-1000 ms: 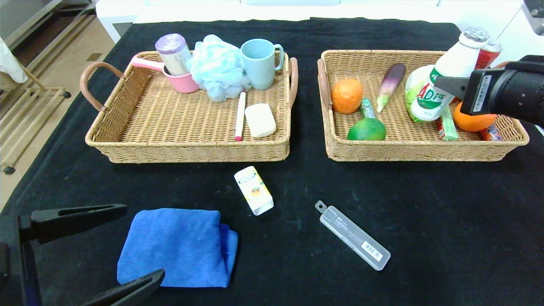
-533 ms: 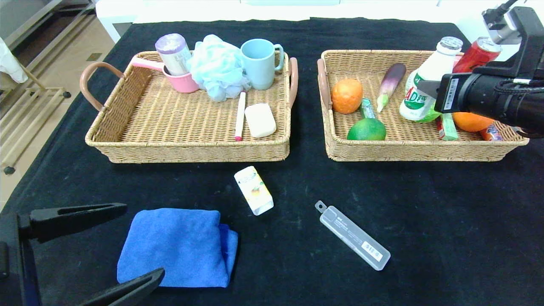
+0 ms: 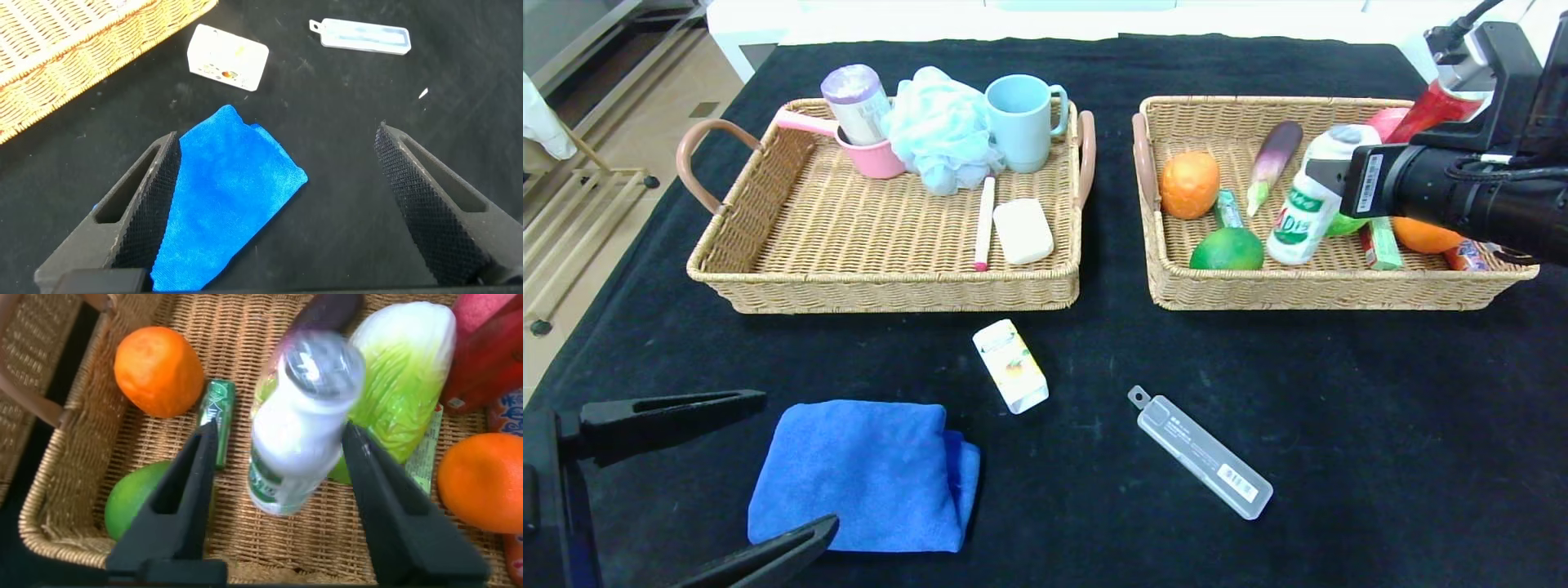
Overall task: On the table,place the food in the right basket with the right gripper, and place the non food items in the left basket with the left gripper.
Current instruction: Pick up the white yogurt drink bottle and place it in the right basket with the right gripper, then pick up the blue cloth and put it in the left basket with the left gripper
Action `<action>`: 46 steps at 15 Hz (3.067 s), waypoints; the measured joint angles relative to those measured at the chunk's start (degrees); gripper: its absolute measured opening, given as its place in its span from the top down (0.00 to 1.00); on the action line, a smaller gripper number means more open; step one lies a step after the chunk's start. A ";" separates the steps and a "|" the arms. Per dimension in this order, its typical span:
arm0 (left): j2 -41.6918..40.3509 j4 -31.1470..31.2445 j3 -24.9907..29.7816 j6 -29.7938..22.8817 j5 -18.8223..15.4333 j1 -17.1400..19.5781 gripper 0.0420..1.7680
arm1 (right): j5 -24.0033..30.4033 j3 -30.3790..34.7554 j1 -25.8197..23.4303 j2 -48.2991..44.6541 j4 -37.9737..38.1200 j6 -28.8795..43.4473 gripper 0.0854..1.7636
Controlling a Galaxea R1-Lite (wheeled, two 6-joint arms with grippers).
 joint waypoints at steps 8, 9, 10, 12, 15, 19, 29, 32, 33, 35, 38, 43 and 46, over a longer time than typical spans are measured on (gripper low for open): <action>0.00 0.00 0.09 -0.05 0.00 0.00 0.03 | -0.05 2.65 0.66 -4.52 6.27 -0.04 0.15; 0.00 0.00 0.09 -0.05 0.02 0.00 0.03 | 0.04 3.64 0.96 -6.06 7.80 -0.09 0.14; 0.00 0.05 0.09 -0.05 0.00 0.00 0.03 | 0.20 4.88 1.32 -7.63 9.05 -0.09 0.13; -0.10 0.90 -0.13 0.11 -0.02 0.00 0.03 | 0.48 8.44 2.62 -11.08 11.34 -0.24 0.11; -0.07 1.13 -0.40 0.91 0.82 0.00 0.03 | 0.61 14.18 6.67 -16.65 16.23 -1.00 0.08; 0.15 1.33 -0.09 0.96 3.52 0.13 0.03 | 7.28 19.87 11.80 -23.24 21.05 -5.22 0.06; 0.69 10.35 -2.65 0.41 8.20 0.16 0.03 | 19.18 30.05 12.18 -30.23 19.64 -10.86 0.04; 1.05 12.17 -3.36 0.28 10.39 0.24 0.03 | 20.42 33.91 12.00 -30.51 11.12 -10.53 0.04; 1.41 12.17 -3.66 0.28 11.56 0.27 0.03 | 20.68 35.80 11.54 -30.57 8.24 -10.48 0.04; 2.23 12.28 -3.88 0.28 13.08 0.29 0.03 | 22.35 39.20 10.12 -30.79 4.88 -10.34 0.04; 3.62 13.49 -4.24 0.61 15.84 0.27 0.03 | 26.23 41.94 7.02 -31.48 4.33 -10.25 0.04; 8.72 19.14 -9.31 7.52 17.52 0.33 0.03 | 28.72 42.92 3.78 -32.02 4.11 -10.12 0.04; 13.63 27.03 -15.82 9.51 19.49 0.82 0.03 | 28.79 42.97 2.93 -32.12 4.11 -10.09 0.04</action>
